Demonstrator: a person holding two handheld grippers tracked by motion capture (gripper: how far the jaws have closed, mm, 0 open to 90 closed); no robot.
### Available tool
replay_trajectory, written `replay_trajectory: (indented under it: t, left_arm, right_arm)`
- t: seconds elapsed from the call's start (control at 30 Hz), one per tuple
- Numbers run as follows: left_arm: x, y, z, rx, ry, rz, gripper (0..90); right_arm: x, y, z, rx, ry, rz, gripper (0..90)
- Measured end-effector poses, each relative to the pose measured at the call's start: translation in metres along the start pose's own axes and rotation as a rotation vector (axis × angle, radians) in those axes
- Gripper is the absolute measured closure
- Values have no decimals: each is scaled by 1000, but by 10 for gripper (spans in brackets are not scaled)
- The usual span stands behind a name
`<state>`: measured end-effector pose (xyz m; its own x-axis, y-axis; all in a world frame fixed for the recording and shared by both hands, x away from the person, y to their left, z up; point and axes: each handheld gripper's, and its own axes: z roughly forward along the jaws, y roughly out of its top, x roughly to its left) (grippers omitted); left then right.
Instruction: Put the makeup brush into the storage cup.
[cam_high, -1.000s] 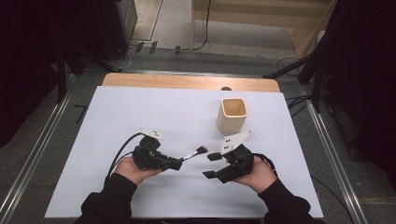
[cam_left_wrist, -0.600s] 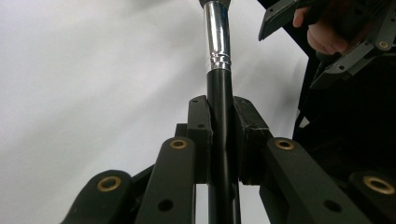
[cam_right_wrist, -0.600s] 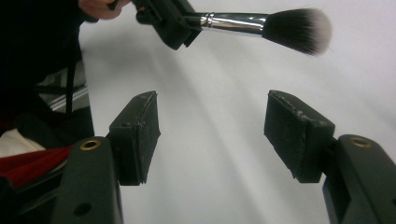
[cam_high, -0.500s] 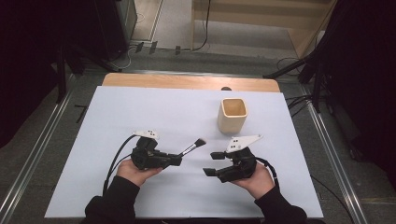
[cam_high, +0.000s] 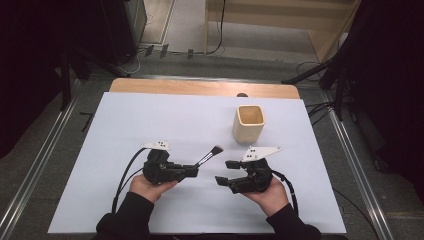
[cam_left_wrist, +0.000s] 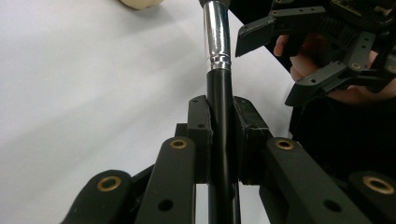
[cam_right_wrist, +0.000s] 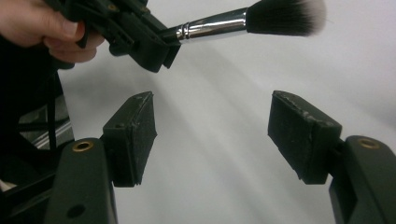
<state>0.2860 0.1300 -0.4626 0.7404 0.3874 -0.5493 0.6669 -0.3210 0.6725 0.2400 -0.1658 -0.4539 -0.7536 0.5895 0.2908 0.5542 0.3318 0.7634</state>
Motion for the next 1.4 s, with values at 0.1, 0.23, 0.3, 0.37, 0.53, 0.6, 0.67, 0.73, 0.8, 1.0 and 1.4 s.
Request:
replay_trajectory:
  t: [0.1,0.23,0.3,0.37,0.53,0.6,0.67,0.73,0.8,1.0,1.4]
  left_arm:
    - [-2,0,0,-22,13,6,798]
    - [-4,-1,1,-52,21,11,798]
    - [-5,-2,2,-65,18,7,798]
    - [-7,-1,2,-79,25,19,798]
    - [-7,-3,4,-80,26,13,798]
    - [-8,-3,5,-82,28,16,798]
    - [-8,-3,5,-84,28,17,798]
    - [-9,-4,6,-90,36,21,798]
    - [-9,-4,7,-94,41,24,798]
    - [-9,-6,8,-111,54,19,798]
    - [-10,-5,6,-161,67,20,798]
  right_arm:
    - [0,0,0,-14,-5,23,334]
    - [-1,2,-1,-51,-12,76,333]
    - [-1,3,-1,-69,-25,91,333]
    - [0,4,-2,-90,-42,107,333]
    - [3,5,-1,-128,-51,145,333]
    - [4,6,0,-138,-56,157,331]
    - [5,6,1,-147,-55,181,331]
    - [7,6,3,-157,-52,203,331]
    - [8,5,4,-170,-63,218,331]
    - [14,7,7,-191,-100,297,331]
    - [30,14,14,-253,-182,371,338]
